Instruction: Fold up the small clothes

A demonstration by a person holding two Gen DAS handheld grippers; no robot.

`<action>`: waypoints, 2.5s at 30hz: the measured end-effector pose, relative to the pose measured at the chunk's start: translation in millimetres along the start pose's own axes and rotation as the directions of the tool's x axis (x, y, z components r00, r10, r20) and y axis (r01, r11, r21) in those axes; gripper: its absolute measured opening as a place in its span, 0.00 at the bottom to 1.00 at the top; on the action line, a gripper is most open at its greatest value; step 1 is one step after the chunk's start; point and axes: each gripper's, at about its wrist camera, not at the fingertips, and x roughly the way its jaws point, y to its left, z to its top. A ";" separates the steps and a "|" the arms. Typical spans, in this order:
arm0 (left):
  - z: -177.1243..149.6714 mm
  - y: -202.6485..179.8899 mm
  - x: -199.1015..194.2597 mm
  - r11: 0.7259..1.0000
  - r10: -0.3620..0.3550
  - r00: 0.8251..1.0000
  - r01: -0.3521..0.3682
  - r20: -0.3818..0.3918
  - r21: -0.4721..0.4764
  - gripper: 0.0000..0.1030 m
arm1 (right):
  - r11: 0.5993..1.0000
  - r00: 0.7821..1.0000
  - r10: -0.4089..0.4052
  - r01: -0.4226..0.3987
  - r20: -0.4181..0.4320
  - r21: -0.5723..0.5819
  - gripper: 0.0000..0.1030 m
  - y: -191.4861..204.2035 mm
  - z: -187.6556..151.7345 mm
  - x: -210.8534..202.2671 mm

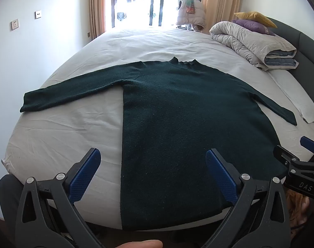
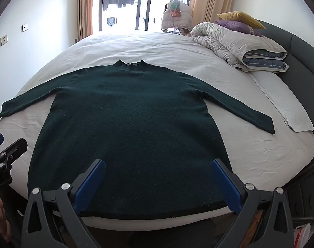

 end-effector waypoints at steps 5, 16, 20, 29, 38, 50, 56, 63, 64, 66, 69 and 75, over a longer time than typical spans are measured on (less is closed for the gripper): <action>0.0 0.1 0.0 1.000 -0.002 1.000 0.002 0.000 -0.002 1.00 | 1.000 1.000 -0.001 0.001 -0.001 0.001 1.00 0.2 0.1 0.0; 0.0 0.0 0.0 1.000 -0.003 1.000 0.003 -0.001 -0.002 1.00 | 1.000 1.000 -0.002 0.002 -0.002 -0.001 1.00 1.3 0.3 0.4; 0.0 0.0 -0.1 1.000 -0.003 1.000 0.003 -0.001 -0.003 1.00 | 1.000 1.000 -0.002 0.002 -0.003 -0.001 1.00 1.4 0.2 0.6; 0.0 0.1 0.0 1.000 -0.004 1.000 0.004 -0.002 -0.004 1.00 | 1.000 1.000 -0.003 0.003 -0.003 -0.002 1.00 1.6 0.3 0.5; -0.2 0.6 -0.1 1.000 -0.012 1.000 0.012 -0.005 -0.010 1.00 | 1.000 1.000 -0.003 0.003 -0.006 -0.002 1.00 1.7 -1.1 2.1; -4.1 1.2 10.7 1.000 -0.023 1.000 0.023 -0.005 -0.019 1.00 | 1.000 0.999 -0.001 0.001 -0.038 0.002 1.00 -0.4 -9.9 14.4; 2.6 21.1 27.8 0.995 -0.072 0.997 0.070 -0.030 -0.072 1.00 | 0.999 0.999 0.039 -0.039 -0.024 0.019 1.00 -3.4 -16.8 21.5; 15.3 44.7 61.9 0.988 -0.096 0.994 0.088 -0.058 -0.129 1.00 | 0.997 0.995 0.072 -0.072 0.065 0.002 1.00 -6.5 -16.4 24.0; 16.9 45.4 66.3 0.988 -0.098 0.994 0.091 -0.053 -0.127 1.00 | 0.997 0.994 0.079 -0.080 0.079 0.012 1.00 -11.9 -14.1 24.2; 22.5 45.5 73.8 0.984 -0.118 0.993 0.113 -0.025 -0.135 1.00 | 0.991 0.989 0.107 -0.114 0.105 0.066 1.00 -32.4 -6.5 26.7; 32.9 41.5 87.5 0.978 -0.140 0.990 0.138 -0.001 -0.159 1.00 | 0.978 0.983 0.122 -0.142 0.136 0.153 1.00 -75.1 6.4 37.2; 61.9 13.2 136.4 0.995 -0.089 0.989 0.084 -0.119 -0.047 1.00 | 0.819 0.983 0.052 -0.143 0.176 0.556 1.00 -225.9 20.5 87.5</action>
